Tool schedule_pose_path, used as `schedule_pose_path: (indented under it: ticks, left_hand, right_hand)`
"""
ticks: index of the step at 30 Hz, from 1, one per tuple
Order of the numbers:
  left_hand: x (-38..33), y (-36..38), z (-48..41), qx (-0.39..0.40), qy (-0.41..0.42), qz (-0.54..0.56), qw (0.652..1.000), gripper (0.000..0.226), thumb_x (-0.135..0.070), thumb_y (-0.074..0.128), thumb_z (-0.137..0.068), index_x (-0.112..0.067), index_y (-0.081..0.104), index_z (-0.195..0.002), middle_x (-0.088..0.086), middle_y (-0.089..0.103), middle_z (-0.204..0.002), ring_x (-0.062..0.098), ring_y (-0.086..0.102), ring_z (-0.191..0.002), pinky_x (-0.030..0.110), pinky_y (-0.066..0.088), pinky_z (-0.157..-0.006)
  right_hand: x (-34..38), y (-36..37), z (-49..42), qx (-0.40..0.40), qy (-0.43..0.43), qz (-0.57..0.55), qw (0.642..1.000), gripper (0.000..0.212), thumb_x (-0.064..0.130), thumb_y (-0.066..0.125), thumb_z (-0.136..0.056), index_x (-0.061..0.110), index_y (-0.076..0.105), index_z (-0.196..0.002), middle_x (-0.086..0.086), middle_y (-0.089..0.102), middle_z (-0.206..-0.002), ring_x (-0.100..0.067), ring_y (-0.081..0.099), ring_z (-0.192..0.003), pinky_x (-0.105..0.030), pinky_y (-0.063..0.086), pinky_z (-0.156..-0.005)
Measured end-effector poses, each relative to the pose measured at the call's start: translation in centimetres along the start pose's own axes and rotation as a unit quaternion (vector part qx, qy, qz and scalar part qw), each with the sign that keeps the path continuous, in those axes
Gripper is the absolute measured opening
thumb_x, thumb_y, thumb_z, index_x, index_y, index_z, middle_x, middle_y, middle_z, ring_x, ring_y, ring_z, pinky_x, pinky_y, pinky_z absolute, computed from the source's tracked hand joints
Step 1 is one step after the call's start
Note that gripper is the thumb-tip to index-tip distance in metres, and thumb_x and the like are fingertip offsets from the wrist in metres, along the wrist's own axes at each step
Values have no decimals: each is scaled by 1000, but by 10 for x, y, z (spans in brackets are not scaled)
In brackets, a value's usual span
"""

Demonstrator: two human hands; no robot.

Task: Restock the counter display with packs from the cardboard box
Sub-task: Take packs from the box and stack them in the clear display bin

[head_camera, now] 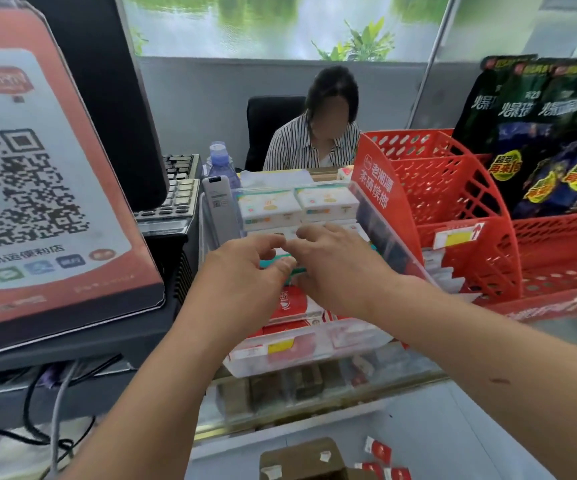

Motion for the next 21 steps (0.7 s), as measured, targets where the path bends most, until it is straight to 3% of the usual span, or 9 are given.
schedule_pose_path:
  ticks: [6,9,11,14,18,21]
  left_hand:
    - [-1,2,41,-7,31,25,999,32,-33,63,-91,-31,65,-123,-14,70,-106,6,66,-93,28,52,-86]
    - [-2,7,70,-15,31,26,999,30,-32,63,-91,-29,66,-121,-15,69,-99,2,64,-86,17,46,-71]
    - [-2,16,90,-17,31,20,999,31,-32,63,-92,-30,66,-122,-13,69,-104,3,63,-89,18,46,-76]
    - [3,42,119,-12,13,10,1000,30,-32,63,-92,-32,65,-122,-16,68,-104,2,63,-94,20,49,-82]
    - [31,95,152,16,-39,-10,999,30,-34,62,-92,-33,65,-122,-15,69,-104,1,63,-90,20,49,-76]
    - [62,137,168,43,-82,-29,995,32,-35,61,-93,-33,64,-124,-15,67,-110,6,62,-98,26,48,-83]
  right_hand:
    - [17,-19,73,-73,-2,-35,997,33,25,62,-86,17,66,-119,-7,62,-113,-33,57,-104,-49,50,-87]
    - [24,-17,111,-96,-18,-69,993,33,19,66,-86,15,67,-118,-9,62,-120,-36,57,-111,-52,51,-90]
    - [26,-7,134,-99,-30,-88,991,34,17,65,-88,17,65,-122,-9,61,-126,-35,55,-116,-51,50,-95]
    - [23,19,165,-90,-47,-118,988,34,20,62,-89,18,64,-123,-8,60,-124,-34,54,-115,-50,49,-94]
    - [18,72,206,-21,-33,-128,991,32,23,60,-92,16,65,-123,-9,59,-125,-35,53,-114,-51,46,-93]
    - [13,117,230,28,-17,-134,990,35,22,61,-92,15,64,-126,-13,55,-133,-39,50,-118,-51,44,-98]
Point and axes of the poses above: each hand's wrist, its own z-axis away from the middle knuckle, its own y-axis out of the palm, x = y × z, the point moved 2 cm from there along -z, towards the middle knuckle
